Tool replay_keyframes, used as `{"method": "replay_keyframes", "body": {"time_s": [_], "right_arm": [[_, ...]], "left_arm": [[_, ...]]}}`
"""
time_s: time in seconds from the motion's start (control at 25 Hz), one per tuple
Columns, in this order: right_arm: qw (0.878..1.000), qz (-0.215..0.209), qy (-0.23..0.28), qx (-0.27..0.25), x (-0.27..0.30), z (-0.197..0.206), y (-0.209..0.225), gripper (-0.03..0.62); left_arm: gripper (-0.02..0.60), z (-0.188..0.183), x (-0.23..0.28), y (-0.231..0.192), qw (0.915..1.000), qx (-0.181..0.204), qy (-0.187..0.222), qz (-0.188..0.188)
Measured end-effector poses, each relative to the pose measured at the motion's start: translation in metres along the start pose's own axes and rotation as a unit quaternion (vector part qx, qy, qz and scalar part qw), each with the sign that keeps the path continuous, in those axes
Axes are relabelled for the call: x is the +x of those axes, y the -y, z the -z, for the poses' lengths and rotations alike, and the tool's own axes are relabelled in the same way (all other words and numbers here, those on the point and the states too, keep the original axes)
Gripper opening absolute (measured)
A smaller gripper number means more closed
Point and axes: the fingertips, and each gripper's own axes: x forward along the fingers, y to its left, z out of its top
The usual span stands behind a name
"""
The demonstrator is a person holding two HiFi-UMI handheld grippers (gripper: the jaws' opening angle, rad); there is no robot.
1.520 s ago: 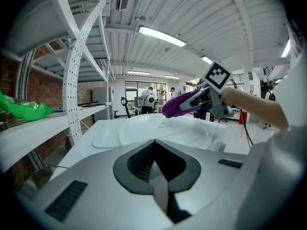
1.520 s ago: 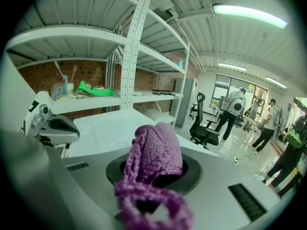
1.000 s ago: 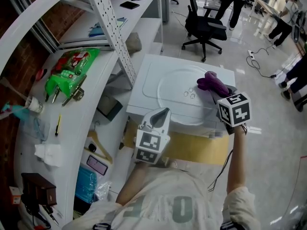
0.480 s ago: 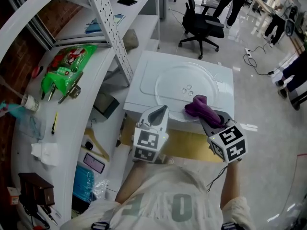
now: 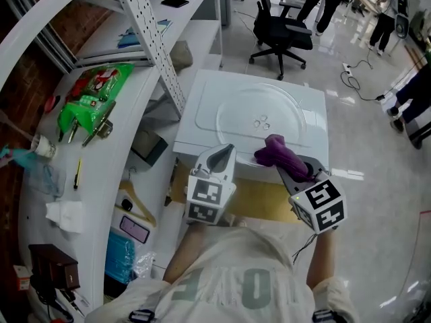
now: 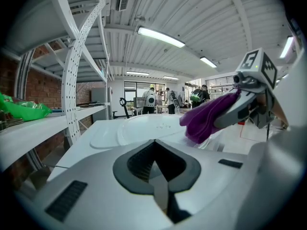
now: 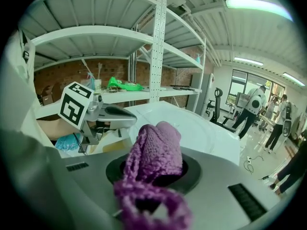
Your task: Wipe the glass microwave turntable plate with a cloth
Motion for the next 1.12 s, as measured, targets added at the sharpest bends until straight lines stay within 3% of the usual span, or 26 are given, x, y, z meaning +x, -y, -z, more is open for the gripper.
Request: {"method": "replay_keyframes", "body": {"time_s": [0.28,0.56,0.8,1.12], "right_arm": [[0.995,0.091,0.031,-0.003,-0.002,-0.036,0.086,0.055],[0.991,0.127,-0.02,0.022,0.032,-0.018,0.151,0.055],[0.994,0.103,-0.02,0.028,0.028,-0.01,0.132,0.055],[0.999,0.036,-0.03,0.001,-0.004,0.015,0.054,0.055]], "left_arm": [[0.003,-0.001,0.0,0.001,1.0,0.001,0.002,0.001],[0.003,0.0,-0.001,0.001,1.0,0.0,0.0,0.001],[0.003,-0.002,-0.001,0.002,1.0,0.001,0.0,0.003],[0.003,-0.001,-0.001,0.001,1.0,0.006,-0.002,0.004]]}}
